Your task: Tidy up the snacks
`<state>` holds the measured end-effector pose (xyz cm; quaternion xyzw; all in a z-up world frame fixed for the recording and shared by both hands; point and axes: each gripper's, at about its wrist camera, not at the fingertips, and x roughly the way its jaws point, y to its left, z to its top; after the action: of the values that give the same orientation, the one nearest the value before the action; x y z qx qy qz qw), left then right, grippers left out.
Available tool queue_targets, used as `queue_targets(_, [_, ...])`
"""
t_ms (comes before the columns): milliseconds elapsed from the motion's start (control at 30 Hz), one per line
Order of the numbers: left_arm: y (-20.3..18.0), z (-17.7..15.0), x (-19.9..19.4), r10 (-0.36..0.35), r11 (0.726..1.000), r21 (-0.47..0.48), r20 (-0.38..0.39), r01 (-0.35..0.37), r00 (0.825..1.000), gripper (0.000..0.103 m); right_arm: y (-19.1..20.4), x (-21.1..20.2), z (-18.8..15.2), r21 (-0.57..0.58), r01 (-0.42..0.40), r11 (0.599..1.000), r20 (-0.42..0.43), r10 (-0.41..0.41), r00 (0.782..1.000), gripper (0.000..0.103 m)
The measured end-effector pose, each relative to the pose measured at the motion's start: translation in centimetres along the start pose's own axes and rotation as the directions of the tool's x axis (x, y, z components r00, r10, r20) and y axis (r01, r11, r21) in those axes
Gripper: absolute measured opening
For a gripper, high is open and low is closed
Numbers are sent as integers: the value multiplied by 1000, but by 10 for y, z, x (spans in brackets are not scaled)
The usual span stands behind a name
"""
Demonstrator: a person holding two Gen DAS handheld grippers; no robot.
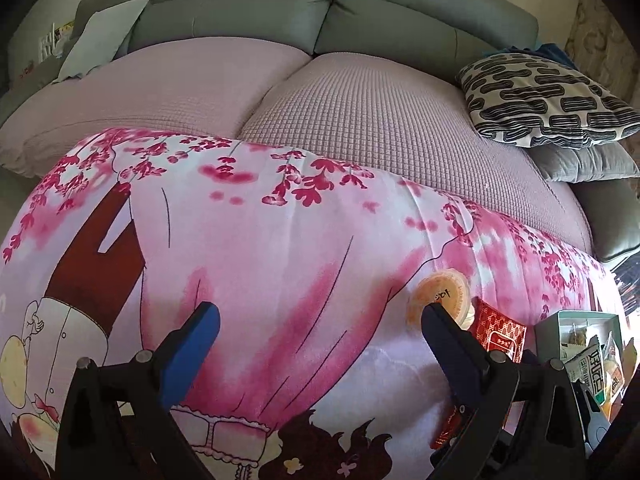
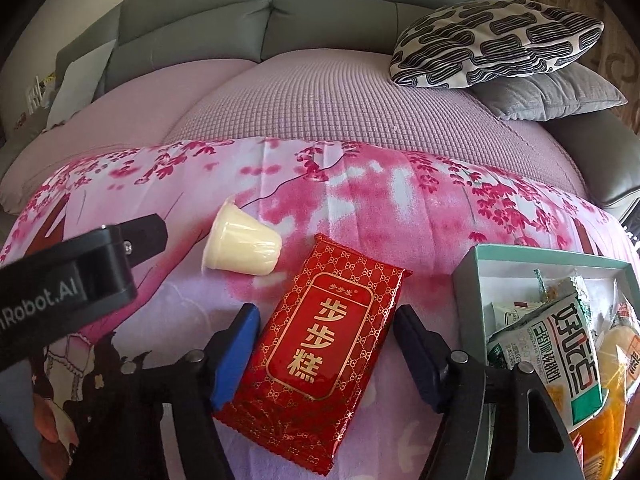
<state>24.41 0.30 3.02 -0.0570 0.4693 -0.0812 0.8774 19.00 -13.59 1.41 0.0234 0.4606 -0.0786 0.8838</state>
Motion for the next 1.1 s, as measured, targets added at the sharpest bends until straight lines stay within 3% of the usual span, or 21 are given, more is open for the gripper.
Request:
queue_targets(200, [-15, -1, -1, -40, 998, 42, 3, 40, 999, 101, -12, -3, 0, 21, 0, 1000, 12, 0, 1000, 57])
queue_targets(567, [-56, -2, 19, -78, 987, 136, -29, 81, 997, 99, -24, -4, 0, 42, -31, 999, 14, 31, 999, 54])
queue_targets(700, [-66, -4, 31, -53, 984, 169, -56, 62, 997, 86, -23, -4, 0, 33, -29, 999, 16, 28, 999, 54])
queue_targets(833, [-70, -1, 36, -48, 983, 173, -43, 55, 998, 83, -24, -4, 0, 38, -39, 999, 15, 38, 999, 54])
queue_targets(900, [-72, -1, 37, -71, 981, 177, -40, 77, 997, 60, -24, -4, 1, 36, -40, 999, 15, 39, 999, 53])
queue_targets(967, [-73, -1, 36, -73, 980, 183, -39, 79, 997, 49, -24, -4, 1, 37, -43, 998, 15, 42, 999, 53])
queue_targets(1100, [-66, -2, 32, -88, 983, 157, -34, 93, 996, 49, -25, -5, 1, 45, -45, 998, 16, 45, 999, 52])
